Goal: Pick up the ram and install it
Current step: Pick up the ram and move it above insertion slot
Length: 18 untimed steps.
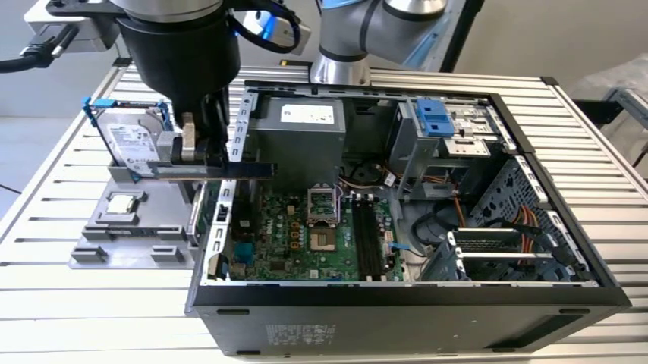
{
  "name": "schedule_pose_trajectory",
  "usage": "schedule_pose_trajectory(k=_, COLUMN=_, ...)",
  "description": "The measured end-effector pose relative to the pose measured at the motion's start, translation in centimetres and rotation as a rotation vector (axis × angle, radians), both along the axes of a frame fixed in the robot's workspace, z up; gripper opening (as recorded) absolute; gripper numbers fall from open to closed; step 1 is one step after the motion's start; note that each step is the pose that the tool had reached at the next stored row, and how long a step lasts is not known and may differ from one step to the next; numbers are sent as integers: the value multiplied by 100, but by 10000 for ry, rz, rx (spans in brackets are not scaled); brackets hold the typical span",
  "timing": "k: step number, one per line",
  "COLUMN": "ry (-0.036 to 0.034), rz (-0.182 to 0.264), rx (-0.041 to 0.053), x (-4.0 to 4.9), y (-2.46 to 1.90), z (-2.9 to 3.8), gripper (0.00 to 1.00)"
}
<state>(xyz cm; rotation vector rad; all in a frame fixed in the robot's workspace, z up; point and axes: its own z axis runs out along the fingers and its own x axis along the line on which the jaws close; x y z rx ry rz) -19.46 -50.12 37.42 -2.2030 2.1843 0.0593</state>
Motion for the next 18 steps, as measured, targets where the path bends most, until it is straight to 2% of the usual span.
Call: schedule_pose_trajectory(k=18, ry=9, rz=0, rx=0, x=393, y=0, z=0, gripper=0)
